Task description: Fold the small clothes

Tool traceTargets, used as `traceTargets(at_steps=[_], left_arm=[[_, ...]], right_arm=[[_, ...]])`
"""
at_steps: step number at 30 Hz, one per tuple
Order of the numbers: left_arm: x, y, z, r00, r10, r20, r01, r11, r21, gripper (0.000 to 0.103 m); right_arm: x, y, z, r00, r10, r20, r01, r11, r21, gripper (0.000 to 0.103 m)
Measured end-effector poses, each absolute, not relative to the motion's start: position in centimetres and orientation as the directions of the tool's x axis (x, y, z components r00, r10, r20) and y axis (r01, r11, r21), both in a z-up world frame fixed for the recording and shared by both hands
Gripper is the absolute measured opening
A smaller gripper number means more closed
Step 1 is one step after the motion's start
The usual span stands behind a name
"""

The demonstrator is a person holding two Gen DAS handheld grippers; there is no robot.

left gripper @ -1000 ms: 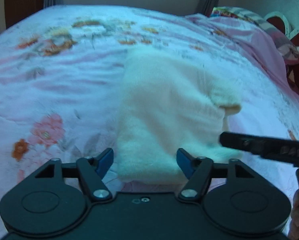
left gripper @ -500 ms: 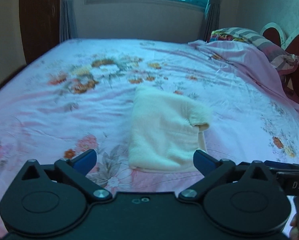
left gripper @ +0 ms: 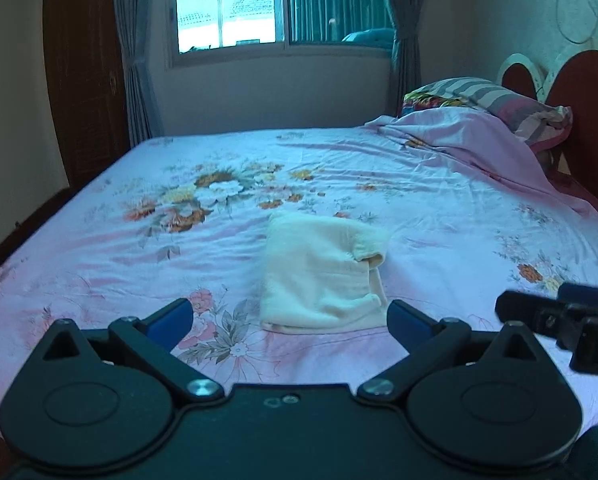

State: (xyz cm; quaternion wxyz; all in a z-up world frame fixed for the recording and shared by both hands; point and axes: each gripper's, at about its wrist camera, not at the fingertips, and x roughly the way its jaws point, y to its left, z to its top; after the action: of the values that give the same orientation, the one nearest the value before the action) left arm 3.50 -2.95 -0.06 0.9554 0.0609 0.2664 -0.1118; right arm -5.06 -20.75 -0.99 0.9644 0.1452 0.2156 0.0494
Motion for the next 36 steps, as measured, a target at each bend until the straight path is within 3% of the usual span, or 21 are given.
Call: traceTargets(at_steps=[6, 15, 36], left_arm=[[1.5, -3.0, 0.4, 0.844, -0.166, -0.511, 0.222, 0.974, 0.05, 0.101], [-0.4, -3.5, 0.9, 0.856, -0.163, -0.491, 0.213, 0.976, 0.047, 0.102], [-0.9, -4.2, 0.6, 0.868, -0.076, -0.491, 0.153, 0.981, 0.119, 0.102]], right_arm=[[-8.6, -20.9, 0.0, 0.945, 0.11, -0.309, -0.025, 0.964, 0.265, 0.103], [-11.3, -22.3, 0.9, 0.967, 0.076, -0.243, -0.011, 0.966, 0.26, 0.103], [-10.9, -22.8, 0.3, 0.963, 0.086, -0.255, -0.019, 0.966, 0.256, 0.103]])
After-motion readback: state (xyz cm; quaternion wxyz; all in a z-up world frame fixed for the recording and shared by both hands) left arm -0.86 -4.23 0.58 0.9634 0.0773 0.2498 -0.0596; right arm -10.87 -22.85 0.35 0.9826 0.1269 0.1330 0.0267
